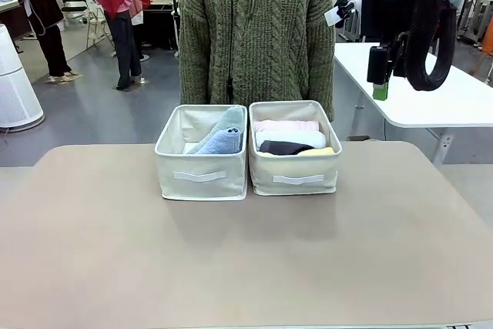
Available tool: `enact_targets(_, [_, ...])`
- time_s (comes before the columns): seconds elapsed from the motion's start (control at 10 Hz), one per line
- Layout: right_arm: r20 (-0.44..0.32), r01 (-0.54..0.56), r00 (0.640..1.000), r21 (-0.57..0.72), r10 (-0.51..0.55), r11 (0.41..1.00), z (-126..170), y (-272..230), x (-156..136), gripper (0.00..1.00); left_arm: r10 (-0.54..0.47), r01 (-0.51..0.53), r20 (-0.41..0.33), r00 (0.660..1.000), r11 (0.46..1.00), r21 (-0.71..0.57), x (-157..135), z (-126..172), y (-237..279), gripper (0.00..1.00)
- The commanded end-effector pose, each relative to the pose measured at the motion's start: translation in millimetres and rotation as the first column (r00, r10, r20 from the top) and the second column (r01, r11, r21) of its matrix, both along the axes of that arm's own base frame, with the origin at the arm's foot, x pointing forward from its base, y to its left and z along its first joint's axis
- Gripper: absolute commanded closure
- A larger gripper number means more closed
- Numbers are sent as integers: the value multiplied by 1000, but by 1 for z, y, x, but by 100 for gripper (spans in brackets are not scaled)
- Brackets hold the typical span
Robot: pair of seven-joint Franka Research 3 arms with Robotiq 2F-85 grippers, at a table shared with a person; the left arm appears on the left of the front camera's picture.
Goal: Sort the towels based on their folding style.
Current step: Pick up another triangle-folded towel from the table and place it in the left Fabric basket.
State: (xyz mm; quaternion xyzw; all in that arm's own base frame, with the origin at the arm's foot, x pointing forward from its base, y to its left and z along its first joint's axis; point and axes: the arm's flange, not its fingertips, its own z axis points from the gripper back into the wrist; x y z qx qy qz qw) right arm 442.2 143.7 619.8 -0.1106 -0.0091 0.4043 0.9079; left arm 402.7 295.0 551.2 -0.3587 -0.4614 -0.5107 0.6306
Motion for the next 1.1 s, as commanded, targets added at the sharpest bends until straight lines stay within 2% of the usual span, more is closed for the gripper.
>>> enact_targets(0.0, [0,21,1000,-2,-21,1000,3,0,-1,0,3,-3,4,1000,1000,2,-2,2,0,0])
enact_targets(0.7, [0,0,1000,0,0,1000,0,0,0,0,3,-3,4,1000,1000,2,-2,2,0,0])
enact_targets(0.8, [17,-202,979,259,204,945,5,-45,-4,0,3,-3,4,1000,1000,2,-2,2,0,0])
enact_targets(0.9, [127,-407,911,440,393,801,7,-92,-9,0,3,-3,4,1000,1000,2,-2,2,0,0])
enact_targets(1.0, [280,-529,845,570,456,629,6,-137,-6,0,3,-3,4,1000,1000,2,-2,2,0,0])
